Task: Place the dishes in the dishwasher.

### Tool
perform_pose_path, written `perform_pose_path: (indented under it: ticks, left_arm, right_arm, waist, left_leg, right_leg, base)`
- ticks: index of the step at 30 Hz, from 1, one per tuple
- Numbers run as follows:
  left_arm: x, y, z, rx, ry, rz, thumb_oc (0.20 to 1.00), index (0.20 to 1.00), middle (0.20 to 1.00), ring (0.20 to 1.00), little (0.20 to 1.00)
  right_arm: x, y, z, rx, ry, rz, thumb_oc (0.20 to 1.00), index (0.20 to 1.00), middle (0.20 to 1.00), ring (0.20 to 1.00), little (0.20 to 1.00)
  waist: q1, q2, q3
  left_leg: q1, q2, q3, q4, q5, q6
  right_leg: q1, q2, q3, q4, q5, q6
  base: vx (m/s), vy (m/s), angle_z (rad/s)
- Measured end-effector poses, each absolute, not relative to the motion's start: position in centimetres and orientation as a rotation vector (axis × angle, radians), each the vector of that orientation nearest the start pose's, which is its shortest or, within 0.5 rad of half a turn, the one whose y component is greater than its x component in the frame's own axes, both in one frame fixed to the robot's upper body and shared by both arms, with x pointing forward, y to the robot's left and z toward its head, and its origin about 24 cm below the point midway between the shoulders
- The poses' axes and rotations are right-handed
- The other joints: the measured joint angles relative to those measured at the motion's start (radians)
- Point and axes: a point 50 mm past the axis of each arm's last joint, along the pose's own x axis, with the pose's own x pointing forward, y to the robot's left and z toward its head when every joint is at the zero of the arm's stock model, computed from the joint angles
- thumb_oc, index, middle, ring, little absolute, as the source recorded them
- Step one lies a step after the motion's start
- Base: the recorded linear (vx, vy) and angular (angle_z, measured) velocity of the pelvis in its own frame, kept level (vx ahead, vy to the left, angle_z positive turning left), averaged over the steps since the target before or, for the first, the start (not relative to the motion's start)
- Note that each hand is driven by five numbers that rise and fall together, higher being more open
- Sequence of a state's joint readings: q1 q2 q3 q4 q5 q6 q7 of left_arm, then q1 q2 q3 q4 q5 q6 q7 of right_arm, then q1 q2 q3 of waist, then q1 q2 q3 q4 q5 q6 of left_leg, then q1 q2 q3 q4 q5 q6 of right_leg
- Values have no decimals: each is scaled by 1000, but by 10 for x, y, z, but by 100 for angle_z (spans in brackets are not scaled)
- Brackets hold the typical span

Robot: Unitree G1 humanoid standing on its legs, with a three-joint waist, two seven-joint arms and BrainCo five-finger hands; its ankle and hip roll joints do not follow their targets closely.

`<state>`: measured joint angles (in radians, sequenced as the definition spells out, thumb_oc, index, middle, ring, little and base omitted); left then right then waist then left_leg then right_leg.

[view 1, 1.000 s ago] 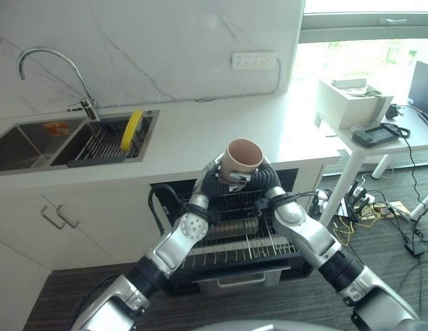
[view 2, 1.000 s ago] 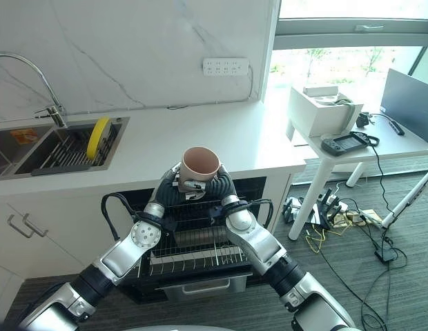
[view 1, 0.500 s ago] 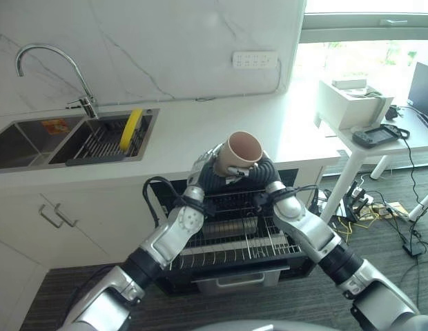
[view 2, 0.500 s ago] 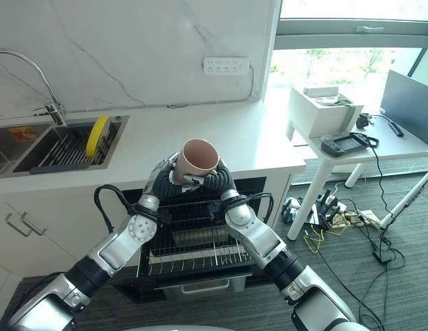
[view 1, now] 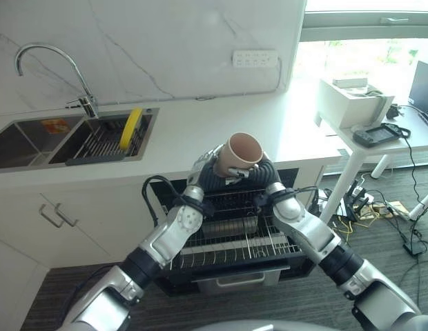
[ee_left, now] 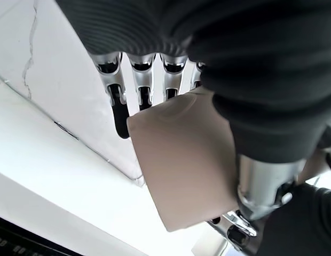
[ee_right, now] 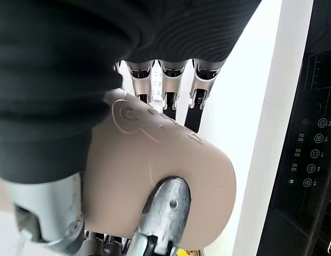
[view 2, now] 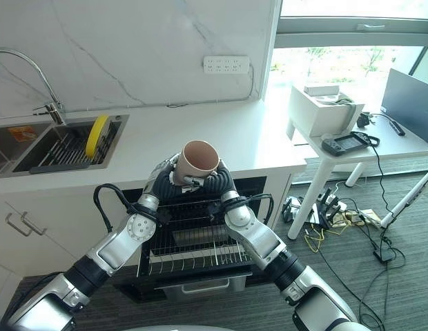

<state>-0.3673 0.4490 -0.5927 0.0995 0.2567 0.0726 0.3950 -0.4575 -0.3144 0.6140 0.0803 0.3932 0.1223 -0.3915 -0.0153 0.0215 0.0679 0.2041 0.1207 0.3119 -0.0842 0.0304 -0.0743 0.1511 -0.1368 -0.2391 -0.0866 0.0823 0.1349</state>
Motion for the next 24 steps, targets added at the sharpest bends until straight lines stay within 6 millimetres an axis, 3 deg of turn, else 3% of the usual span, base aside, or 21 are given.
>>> perform_pose_path:
  ticks: [16, 19, 24]
  left_arm:
    - [285, 102, 71, 768, -317, -167, 1000, 1000, 1000, 1000, 1000]
    - [281, 107, 65, 787, -323, -131, 1000, 1000, 1000, 1000, 1000]
    - [273, 130, 45, 784, -238, -42, 1000, 1000, 1000, 1000, 1000]
  right_arm:
    - [294, -75, 76, -110, -17, 234, 200, 200, 200, 200, 200]
    - [290, -77, 71, -75, -9, 223, 200, 200, 200, 200, 200]
    - [287, -104, 62, -23, 0, 111, 200, 200, 200, 200, 200]
  waist:
    - [0, 22, 3]
    - [1, 24, 4]
    - [1, 27, 6]
  left_leg:
    - [-8, 0, -17, 0, 1, -1]
    - [-8, 0, -18, 0, 1, -1]
    - [-8, 0, -25, -1, 1, -1]
  right_leg:
    - [4, -1, -19, 0, 0, 0]
    - [5, -1, -20, 0, -1, 1]
    - [10, -2, -26, 0, -4, 2]
  base:
    - [1, -3, 3]
    - [0, -2, 1]
    - [6, -1, 3]
